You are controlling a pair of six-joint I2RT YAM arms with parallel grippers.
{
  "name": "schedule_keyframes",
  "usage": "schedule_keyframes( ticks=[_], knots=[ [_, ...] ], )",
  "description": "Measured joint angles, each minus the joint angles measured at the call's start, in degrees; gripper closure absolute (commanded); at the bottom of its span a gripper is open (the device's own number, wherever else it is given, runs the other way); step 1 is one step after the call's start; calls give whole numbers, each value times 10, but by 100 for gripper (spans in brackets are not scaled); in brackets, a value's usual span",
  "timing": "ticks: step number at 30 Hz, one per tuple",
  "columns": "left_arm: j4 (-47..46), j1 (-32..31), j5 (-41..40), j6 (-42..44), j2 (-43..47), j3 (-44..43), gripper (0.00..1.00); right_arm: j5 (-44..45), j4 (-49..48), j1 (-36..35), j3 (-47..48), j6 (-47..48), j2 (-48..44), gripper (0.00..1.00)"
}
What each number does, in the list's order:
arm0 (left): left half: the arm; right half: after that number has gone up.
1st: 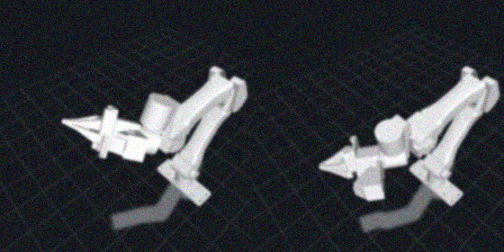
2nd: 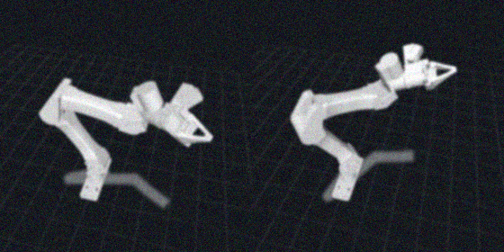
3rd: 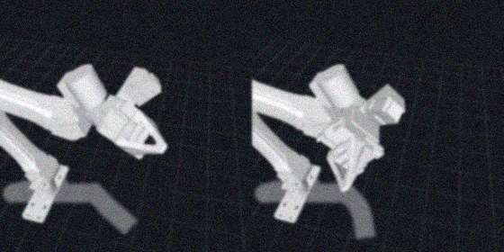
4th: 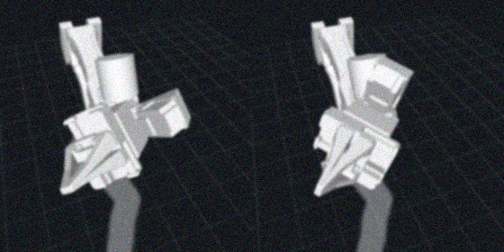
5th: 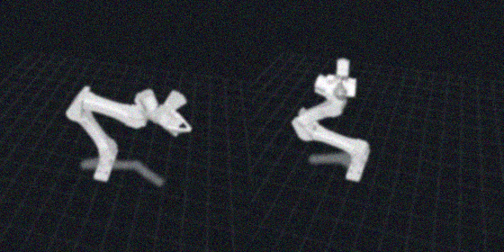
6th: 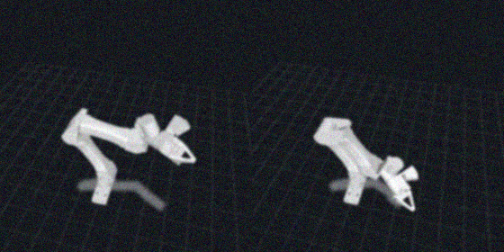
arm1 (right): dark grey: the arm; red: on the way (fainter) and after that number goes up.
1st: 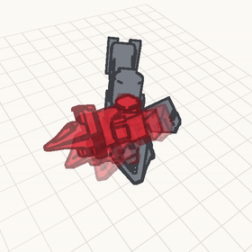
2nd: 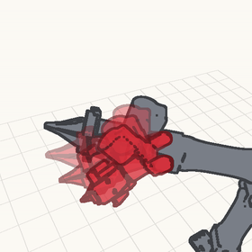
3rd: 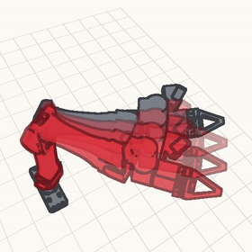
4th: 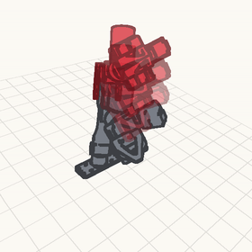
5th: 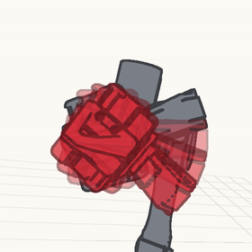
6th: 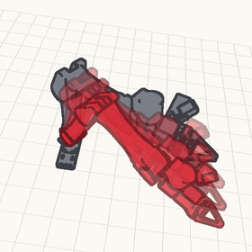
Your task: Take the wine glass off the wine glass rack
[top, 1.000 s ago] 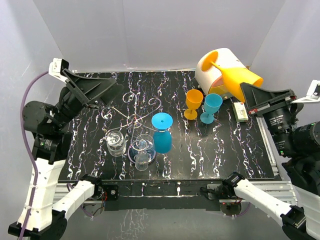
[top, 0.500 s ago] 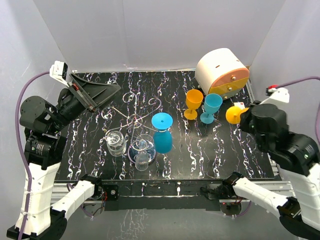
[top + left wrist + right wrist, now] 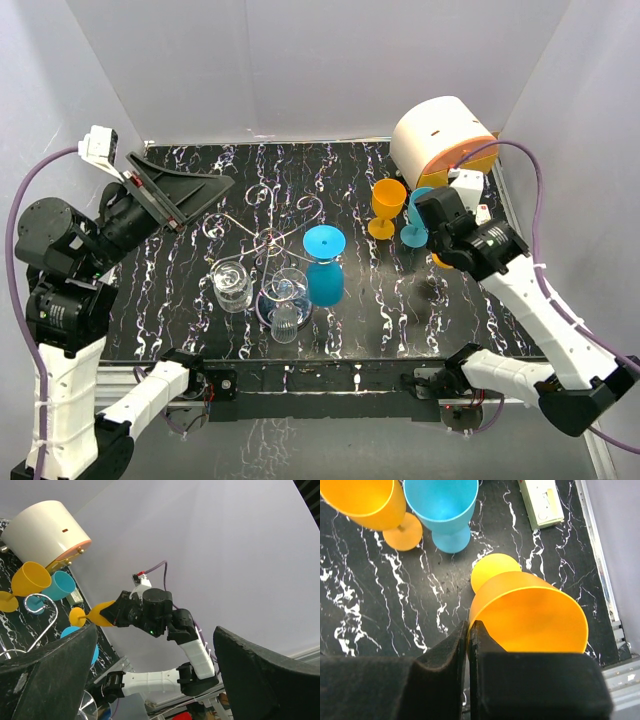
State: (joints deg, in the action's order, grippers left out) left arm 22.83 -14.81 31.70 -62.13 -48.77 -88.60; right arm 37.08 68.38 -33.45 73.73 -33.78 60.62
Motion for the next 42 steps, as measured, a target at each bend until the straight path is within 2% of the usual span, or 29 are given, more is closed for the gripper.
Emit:
schedule_keyframes(
  ticks=[4, 10, 12, 20, 31, 36, 42],
  knots=[
    [29, 0, -9, 15, 1, -24, 1, -21, -59, 52, -23, 23, 25, 100],
    [63, 0, -20, 31, 8, -36, 1, -121, -141, 212, -60, 82, 57, 100],
    [70, 0, -22, 34, 9, -37, 1, -140, -157, 245, -61, 94, 78, 100],
    [84, 0, -23, 38, 9, -37, 1, -200, -212, 272, -60, 112, 153, 100],
    [95, 0, -23, 38, 16, -40, 1, -205, -231, 287, -40, 118, 197, 100],
    [94, 0, -23, 36, 19, -40, 1, -206, -231, 287, -31, 123, 205, 77],
    [94, 0, -23, 34, 19, -40, 1, -207, -224, 288, -7, 129, 203, 58]
  ],
)
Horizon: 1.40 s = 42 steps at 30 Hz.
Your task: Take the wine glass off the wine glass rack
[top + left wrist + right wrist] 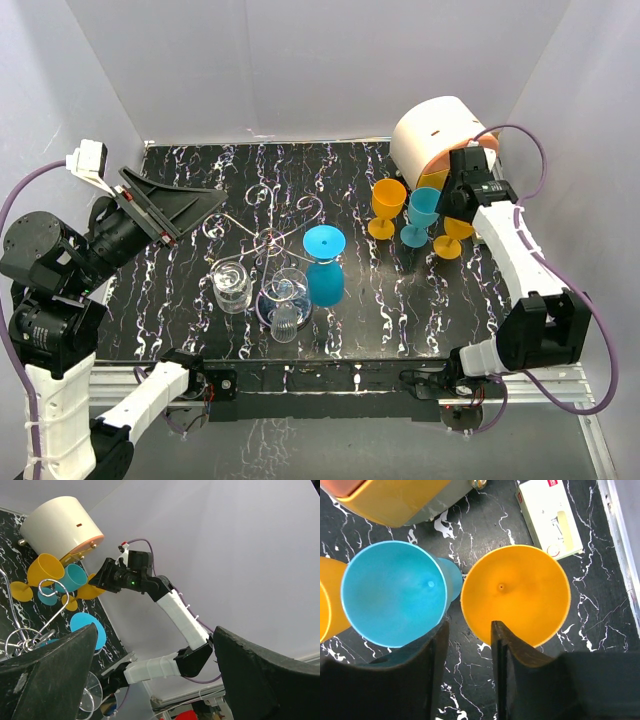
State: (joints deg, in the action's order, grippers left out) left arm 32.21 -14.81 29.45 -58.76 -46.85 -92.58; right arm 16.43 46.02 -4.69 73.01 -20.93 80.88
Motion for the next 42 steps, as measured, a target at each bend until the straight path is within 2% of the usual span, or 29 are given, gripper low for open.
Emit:
schedule_keyframes(
  ticks=[6, 9, 12, 16, 20, 25, 28, 34, 39, 42],
  knots=[
    [0, 0, 1, -3, 2, 4, 1, -2, 10, 0, 27, 3, -45, 38],
    [0, 0, 1, -4, 3, 6, 1, -33, 7, 0, 45, 5, -88, 16],
    [-1, 0, 1, -4, 6, 10, 1, -108, -7, 0, 48, 1, -146, 3],
    [-7, 0, 1, -7, 13, 22, 1, -271, -44, 1, 33, -44, -199, 2],
    [-14, 0, 3, -13, 16, 33, 1, -456, -125, -7, -39, -154, -214, 2],
    [-22, 0, 7, -17, 16, 40, 1, -577, -187, -51, -97, -282, -186, 2],
    [-23, 0, 12, -18, 19, 46, 1, -607, -216, -83, -98, -331, -183, 5],
    [-27, 0, 20, -20, 20, 54, 1, -636, -265, -148, -98, -399, -185, 34],
    [-31, 0, 25, -22, 20, 54, 1, -639, -282, -191, -97, -422, -183, 46],
    [-36, 0, 26, -27, 21, 58, 1, -637, -281, -204, -95, -424, -180, 60]
  ],
)
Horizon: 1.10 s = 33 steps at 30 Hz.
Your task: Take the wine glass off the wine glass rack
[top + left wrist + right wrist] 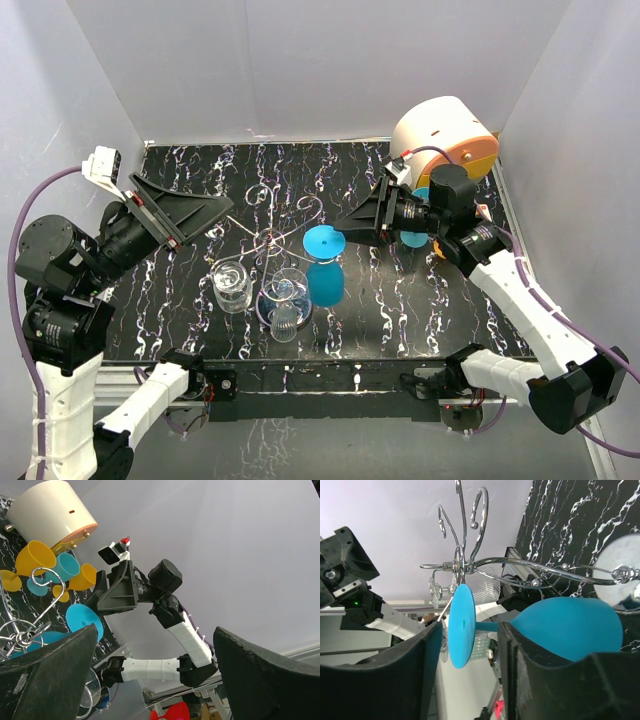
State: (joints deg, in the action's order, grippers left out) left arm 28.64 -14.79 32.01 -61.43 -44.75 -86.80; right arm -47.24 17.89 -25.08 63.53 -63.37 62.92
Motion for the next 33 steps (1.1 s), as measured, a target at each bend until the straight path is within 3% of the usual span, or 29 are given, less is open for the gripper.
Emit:
schedule_keyframes(
  ticks=[9, 15, 33],
  knots=[
    [-8, 0, 1, -13, 3, 12, 1, 4, -2, -12, 0, -14, 3, 81],
    [-8, 0, 1, -17, 7, 13, 1, 4, -2, -12, 0, -22, 3, 87],
    [-8, 0, 0, -19, 11, 14, 1, 3, -18, -16, 0, -46, 3, 82]
  ],
)
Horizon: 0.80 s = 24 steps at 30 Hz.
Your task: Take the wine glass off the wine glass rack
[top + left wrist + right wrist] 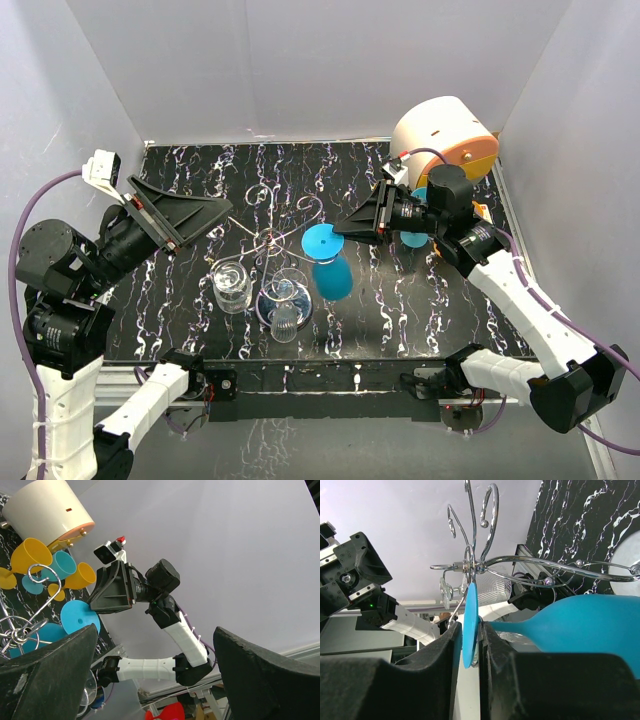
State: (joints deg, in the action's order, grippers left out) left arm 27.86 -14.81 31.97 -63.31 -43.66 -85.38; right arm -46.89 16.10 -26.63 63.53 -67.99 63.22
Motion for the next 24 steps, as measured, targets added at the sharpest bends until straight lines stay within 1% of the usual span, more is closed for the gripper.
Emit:
schedule_keyframes(
  ticks=[12, 15, 20, 24],
  knots=[
    [1, 0, 0, 1, 0, 0, 1, 0, -10, -3, -7, -9, 9, 82],
    [1, 0, -1, 1, 1, 0, 1, 0, -11, -4, -7, -10, 9, 85],
    [1, 0, -1, 2, 2, 0, 1, 0, -14, -4, -8, -13, 10, 99],
    [1, 0, -1, 2, 2, 0, 1, -2, -14, -4, -8, -20, 10, 100]
  ],
)
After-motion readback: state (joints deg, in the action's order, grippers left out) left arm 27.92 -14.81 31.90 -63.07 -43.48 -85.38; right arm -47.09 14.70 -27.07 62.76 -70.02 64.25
